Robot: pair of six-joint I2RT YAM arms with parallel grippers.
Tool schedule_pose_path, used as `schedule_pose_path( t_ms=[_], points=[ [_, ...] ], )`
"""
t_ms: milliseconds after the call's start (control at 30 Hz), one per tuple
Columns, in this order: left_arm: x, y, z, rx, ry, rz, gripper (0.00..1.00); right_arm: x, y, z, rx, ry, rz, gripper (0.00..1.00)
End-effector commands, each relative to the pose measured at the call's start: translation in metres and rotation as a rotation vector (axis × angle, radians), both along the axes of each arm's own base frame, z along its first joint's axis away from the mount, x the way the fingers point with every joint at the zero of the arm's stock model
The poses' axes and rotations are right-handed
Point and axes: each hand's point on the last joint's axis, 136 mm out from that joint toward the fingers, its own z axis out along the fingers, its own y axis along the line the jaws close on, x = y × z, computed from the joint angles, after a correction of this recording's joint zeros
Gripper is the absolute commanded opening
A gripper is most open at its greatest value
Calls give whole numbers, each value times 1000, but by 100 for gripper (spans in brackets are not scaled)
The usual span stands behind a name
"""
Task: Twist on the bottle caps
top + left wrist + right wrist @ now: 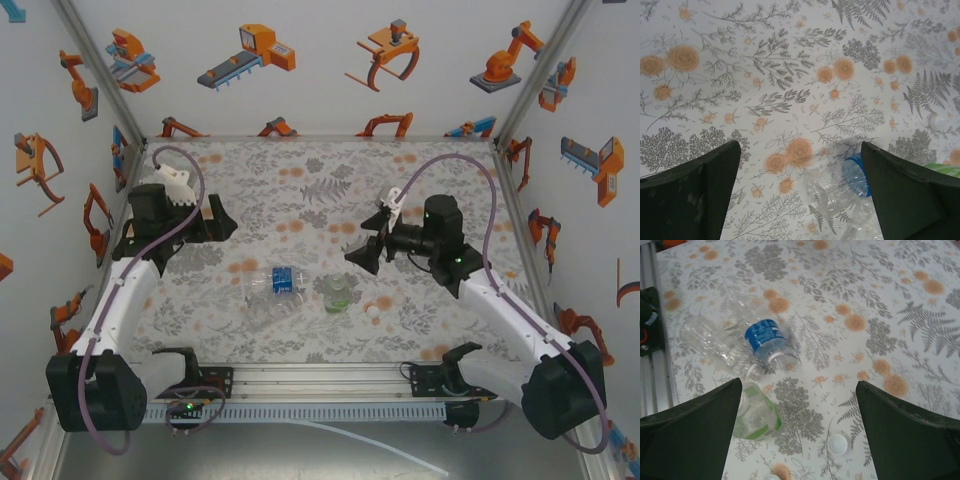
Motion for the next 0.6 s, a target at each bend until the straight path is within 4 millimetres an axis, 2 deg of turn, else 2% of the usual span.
schedule_pose_path(
  t_ms=[0,133,333,567],
  points=[
    [2,3,6,48,-52,-6,97,-17,17,14,10,-48,114,84],
    [4,6,6,63,-56,8,97,-29,32,20,29,-73,180,85],
    [2,5,5,60,-60,-1,97,-44,53,16,41,-75,281,85],
    [2,5,4,61,-57,1,97,-53,63,-15,32,-61,331,85]
  ],
)
